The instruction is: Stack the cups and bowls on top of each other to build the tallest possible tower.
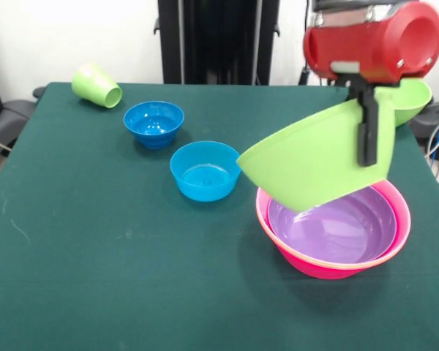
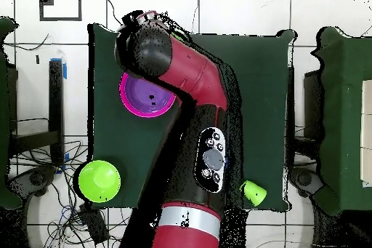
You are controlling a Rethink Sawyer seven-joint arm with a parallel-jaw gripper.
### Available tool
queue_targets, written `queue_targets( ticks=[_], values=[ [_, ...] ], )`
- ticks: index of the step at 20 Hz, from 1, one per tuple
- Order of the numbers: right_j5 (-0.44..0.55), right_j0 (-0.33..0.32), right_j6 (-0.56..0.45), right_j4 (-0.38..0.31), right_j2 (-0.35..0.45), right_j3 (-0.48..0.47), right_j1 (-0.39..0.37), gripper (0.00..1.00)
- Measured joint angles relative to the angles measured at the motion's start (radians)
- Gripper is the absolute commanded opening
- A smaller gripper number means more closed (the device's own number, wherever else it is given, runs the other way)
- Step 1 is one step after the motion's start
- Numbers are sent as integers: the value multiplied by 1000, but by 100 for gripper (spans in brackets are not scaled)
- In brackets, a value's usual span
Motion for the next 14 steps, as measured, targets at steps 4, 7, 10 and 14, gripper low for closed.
queue_targets(
  ticks=[4,7,10,14],
  values=[
    [0,12,0,15,0,17,-17,0],
    [0,26,0,28,0,37,-30,0],
    [0,36,0,31,0,50,-33,0],
    [0,48,0,31,4,78,-37,0]
  ],
)
